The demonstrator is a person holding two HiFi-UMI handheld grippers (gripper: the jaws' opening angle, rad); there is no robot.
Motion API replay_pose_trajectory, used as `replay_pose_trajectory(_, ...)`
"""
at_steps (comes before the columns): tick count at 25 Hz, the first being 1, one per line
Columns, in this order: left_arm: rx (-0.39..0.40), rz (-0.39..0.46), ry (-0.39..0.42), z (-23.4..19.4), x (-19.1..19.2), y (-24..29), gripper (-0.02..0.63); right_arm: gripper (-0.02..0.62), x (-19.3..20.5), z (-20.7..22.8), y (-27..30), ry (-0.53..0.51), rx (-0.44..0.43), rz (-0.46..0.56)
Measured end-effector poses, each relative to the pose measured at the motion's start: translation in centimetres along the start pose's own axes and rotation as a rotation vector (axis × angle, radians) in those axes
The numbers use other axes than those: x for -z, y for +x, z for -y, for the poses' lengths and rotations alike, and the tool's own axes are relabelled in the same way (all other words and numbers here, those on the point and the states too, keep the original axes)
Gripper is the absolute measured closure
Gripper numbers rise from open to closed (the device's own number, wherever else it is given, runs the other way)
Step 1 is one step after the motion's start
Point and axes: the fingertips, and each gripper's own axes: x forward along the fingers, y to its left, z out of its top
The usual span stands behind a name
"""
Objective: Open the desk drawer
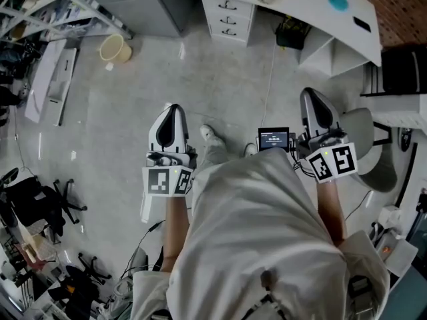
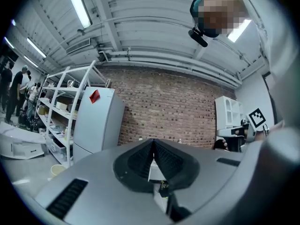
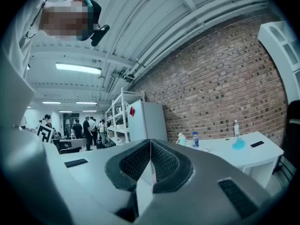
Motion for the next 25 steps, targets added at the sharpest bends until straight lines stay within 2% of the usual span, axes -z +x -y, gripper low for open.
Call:
replay_pose_trajectory(3, 0.018, -0.010, -0.011, -4.6, -0.3, 1.6, 0.598, 0.569, 0.1, -1.5, 3.7, 0.004, 0.032, 0.003)
replay_pose_trajectory(6, 0.072, -0.030, -0.004, -8.2, -0.5, 3.5, 0.598, 0.569, 0.1, -3.0, 6.6, 0.010, 0.078, 0.014)
replay_pose_trajectory(9, 0.134, -0.042, 0.023, -10.6, -0.8, 4.9, 0.598, 0.568, 0.1, -4.6, 8.7, 0.002, 0.109, 0.029)
replay_pose_trajectory(13, 0.156, -0.047, 0.021, -13.1, -1.0, 6.0, 0.598, 0.569, 0.4, -5.4, 10.7, -0.008, 0.133, 0.015)
replay_pose_trajectory(19, 0.151, -0.076, -0.014, -16.3, -0.1, 8.7, 0.598, 0.569, 0.8, -4.1, 13.4, -0.008, 0.180, -0.008)
replay_pose_trajectory(25, 0.180, -0.101, -0.005, -16.8, 0.6, 13.4, 0.598, 0.568, 2.1, -1.2, 16.8, 0.017, 0.198, -0.037)
